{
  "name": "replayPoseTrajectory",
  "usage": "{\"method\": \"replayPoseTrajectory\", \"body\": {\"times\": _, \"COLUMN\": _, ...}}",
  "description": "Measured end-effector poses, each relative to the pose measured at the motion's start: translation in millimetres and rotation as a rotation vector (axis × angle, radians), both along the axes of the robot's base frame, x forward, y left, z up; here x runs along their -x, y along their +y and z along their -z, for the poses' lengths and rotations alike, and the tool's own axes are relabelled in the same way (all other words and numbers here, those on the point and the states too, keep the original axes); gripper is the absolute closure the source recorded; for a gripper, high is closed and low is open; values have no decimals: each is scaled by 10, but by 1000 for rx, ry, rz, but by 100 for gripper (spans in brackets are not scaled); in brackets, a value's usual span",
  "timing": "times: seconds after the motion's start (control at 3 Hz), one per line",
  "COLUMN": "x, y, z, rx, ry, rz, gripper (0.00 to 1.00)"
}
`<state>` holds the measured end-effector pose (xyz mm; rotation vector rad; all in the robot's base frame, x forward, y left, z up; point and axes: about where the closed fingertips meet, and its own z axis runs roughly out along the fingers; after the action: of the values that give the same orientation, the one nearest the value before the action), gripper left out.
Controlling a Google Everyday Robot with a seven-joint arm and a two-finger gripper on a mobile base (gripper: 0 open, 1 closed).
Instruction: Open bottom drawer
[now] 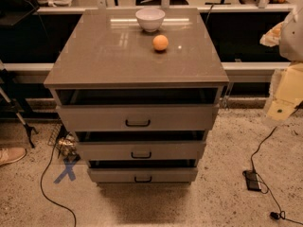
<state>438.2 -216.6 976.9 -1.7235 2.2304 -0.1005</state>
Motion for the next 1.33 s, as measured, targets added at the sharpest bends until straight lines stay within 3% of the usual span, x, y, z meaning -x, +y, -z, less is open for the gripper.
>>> {"method": "replayPoseTrajectory", "body": {"times": 0.33, "x": 0, "y": 0, "z": -7, "rx": 0, "ry": -2, "rz": 0, "gripper": 0}}
{"method": "replayPoseTrajectory", "body": {"times": 0.67, "x": 48, "y": -132, "z": 246, "rx": -61, "ry": 38, "rz": 29, "gripper": 0}}
{"method": "replayPoseTrajectory", "body": {"times": 1.0, "x": 181, "y": -410, "z": 992, "rx": -243, "ry": 130, "rz": 93, "gripper": 0}}
{"method": "replayPoseTrajectory", "body": {"times": 1.33, "x": 290, "y": -550, "z": 1730, "rx": -431, "ry": 204, "rz": 162, "gripper": 0}}
